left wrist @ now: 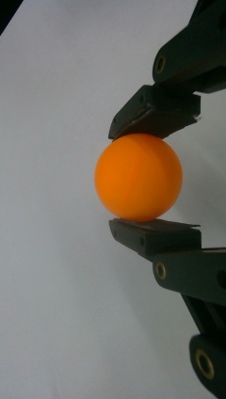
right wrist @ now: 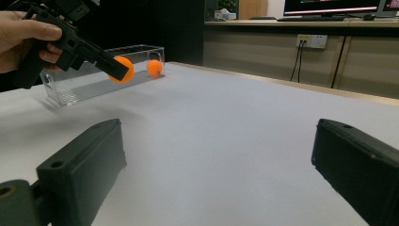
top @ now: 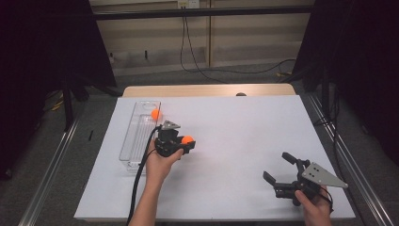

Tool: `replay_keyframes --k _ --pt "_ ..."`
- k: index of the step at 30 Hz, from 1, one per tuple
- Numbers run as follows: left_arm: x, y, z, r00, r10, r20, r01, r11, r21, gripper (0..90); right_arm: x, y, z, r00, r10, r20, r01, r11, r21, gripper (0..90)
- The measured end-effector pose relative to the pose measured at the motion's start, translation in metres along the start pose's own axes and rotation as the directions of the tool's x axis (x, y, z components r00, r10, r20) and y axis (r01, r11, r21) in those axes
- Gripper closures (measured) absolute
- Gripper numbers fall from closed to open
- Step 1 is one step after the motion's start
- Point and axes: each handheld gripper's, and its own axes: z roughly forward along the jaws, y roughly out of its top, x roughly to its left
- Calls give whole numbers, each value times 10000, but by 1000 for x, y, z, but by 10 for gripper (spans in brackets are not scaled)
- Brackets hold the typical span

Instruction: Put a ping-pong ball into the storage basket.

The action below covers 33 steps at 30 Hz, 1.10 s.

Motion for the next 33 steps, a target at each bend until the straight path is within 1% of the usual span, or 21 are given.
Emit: replay_keyframes --k 2,6,8,12,19,22,29,33 --pt "1 0 -1 10000 -65 -13 65 9999 -103 507 0 0 0 10000 8 0 -8 10000 10 27" --pt "3 1 -4 10000 -83 -50 82 9999 -114 507 0 0 0 10000 5 7 -5 10000 11 27" --pt "2 1 -5 9999 -166 -45 166 9997 -174 508 0 0 0 10000 -7 -1 7 10000 6 27" --pt "3 2 -7 10000 -91 -40 90 9998 -173 507 1 0 0 10000 -9 8 9 10000 18 27" --pt "4 3 -10 9998 -204 -87 201 9994 -296 508 0 0 0 10000 27 37 -27 10000 6 28" --pt "5 3 -11 9998 -167 -107 164 9995 -279 508 0 -1 0 10000 79 35 -79 10000 -3 28" --pt "4 4 -12 9998 -112 -144 108 9996 -261 508 1 0 0 10000 24 4 -24 10000 2 28" --pt "4 4 -14 9997 -167 -151 164 9995 -253 508 1 0 0 10000 35 -1 -35 10000 3 28"
